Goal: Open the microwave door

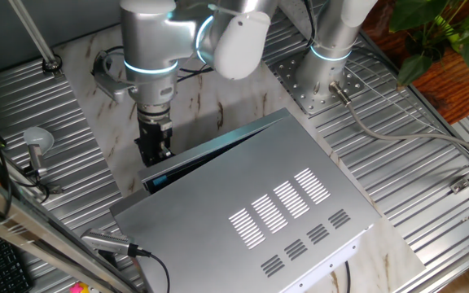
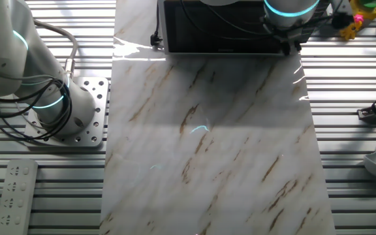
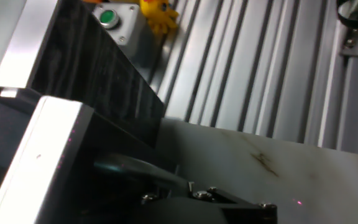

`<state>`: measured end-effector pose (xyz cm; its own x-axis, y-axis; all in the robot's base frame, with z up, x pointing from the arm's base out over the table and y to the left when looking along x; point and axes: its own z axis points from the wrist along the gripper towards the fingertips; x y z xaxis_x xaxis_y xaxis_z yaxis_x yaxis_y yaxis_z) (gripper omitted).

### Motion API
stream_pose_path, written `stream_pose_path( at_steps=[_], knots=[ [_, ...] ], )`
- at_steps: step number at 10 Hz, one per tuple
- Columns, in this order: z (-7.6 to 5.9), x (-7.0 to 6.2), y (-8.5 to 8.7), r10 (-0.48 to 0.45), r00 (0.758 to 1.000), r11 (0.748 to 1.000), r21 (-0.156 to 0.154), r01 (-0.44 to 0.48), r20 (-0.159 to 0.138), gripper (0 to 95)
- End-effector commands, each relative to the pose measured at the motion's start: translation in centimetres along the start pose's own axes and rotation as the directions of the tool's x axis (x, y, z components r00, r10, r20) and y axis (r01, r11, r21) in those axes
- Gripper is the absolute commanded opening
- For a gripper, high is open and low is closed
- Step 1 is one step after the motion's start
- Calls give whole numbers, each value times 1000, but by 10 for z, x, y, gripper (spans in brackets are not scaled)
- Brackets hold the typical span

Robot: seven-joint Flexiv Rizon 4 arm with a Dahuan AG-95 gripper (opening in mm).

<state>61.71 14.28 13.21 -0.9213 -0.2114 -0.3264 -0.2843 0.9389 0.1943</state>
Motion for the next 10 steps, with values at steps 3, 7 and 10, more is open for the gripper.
stream_pose_path(
  at_steps=[3,7,10],
  knots=[
    [-5,5,-5,-10,1000,1000,11,10,-20,190],
    [-6,7,-6,-44,998,999,26,45,-50,190],
    [-9,10,-10,-77,995,996,39,79,-69,190]
  ],
)
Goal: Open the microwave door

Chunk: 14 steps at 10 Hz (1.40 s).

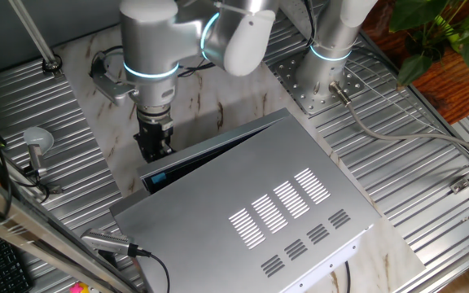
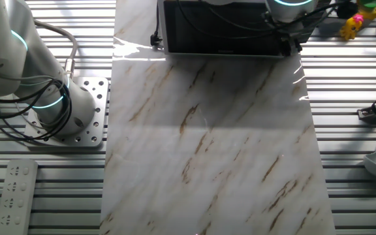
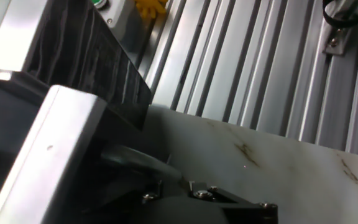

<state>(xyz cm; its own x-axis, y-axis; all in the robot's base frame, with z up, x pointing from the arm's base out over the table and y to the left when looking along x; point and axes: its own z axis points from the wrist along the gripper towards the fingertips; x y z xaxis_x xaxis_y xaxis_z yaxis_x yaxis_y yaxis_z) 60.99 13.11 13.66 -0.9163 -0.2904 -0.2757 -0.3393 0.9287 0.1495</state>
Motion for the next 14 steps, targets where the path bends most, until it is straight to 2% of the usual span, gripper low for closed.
stream_pose_path(
  at_steps=[1,7,10,14],
  knots=[
    [0,3,-3,-19,1000,1000,22,19,-6,190],
    [-2,12,-3,-51,998,998,28,52,-22,190],
    [-11,25,7,-49,996,998,43,52,-68,190],
    [-23,30,5,-52,993,997,50,58,-109,190]
  ],
)
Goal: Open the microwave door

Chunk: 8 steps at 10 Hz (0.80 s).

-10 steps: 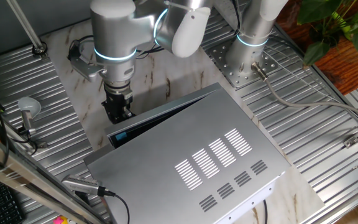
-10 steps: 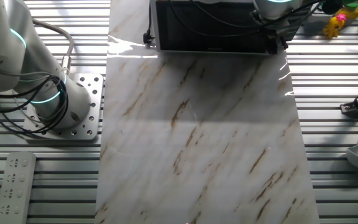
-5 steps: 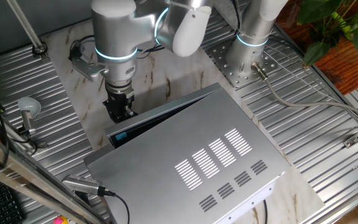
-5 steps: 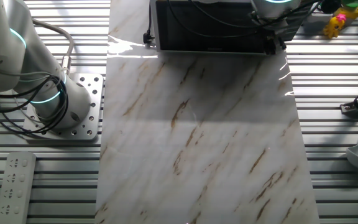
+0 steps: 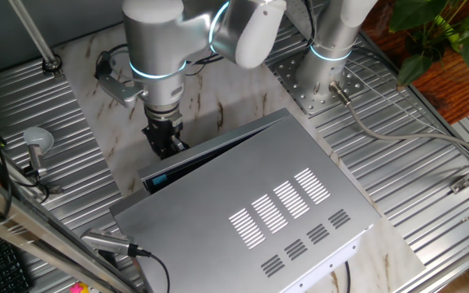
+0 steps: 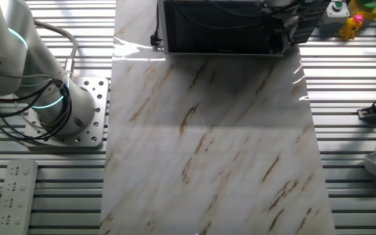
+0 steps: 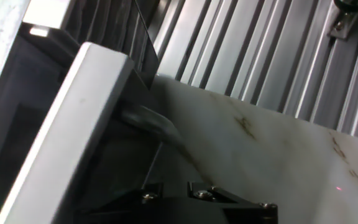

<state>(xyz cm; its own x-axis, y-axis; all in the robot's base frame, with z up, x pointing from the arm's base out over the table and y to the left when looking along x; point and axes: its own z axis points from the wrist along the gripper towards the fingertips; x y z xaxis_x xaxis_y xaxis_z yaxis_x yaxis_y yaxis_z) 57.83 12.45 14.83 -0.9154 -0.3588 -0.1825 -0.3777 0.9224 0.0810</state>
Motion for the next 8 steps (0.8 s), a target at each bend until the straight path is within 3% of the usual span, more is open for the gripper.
stream_pose_path(
  at_steps=[1,5,8],
  knots=[
    [-6,3,-3,-1,1000,1000,-3,1,-9,190],
    [-28,-4,-17,-4,999,1000,-12,3,-41,190],
    [-56,-10,-28,5,997,1000,-28,-7,-76,190]
  ],
)
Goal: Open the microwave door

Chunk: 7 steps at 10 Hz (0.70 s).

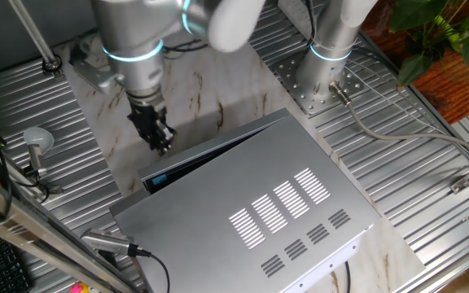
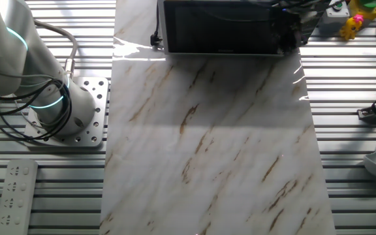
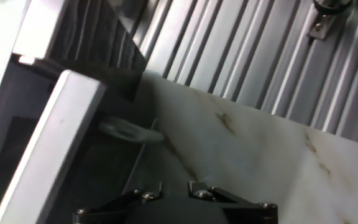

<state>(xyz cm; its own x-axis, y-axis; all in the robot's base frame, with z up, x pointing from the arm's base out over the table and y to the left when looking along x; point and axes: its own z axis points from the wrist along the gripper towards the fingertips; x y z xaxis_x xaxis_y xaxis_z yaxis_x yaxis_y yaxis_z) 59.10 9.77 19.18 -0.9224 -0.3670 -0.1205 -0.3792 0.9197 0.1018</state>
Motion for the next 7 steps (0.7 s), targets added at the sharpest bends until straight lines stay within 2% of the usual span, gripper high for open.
stream_pose_path(
  at_steps=[1,3,5,6,7],
  knots=[
    [-11,1,-2,20,999,1000,-12,-21,-31,190],
    [-11,1,-2,58,997,998,-11,-58,-49,190],
    [-11,1,-2,66,996,997,34,-64,-55,190],
    [-11,1,-2,45,997,997,64,-41,-61,0],
    [-11,1,-2,22,998,998,66,-18,-61,0]
  ],
)
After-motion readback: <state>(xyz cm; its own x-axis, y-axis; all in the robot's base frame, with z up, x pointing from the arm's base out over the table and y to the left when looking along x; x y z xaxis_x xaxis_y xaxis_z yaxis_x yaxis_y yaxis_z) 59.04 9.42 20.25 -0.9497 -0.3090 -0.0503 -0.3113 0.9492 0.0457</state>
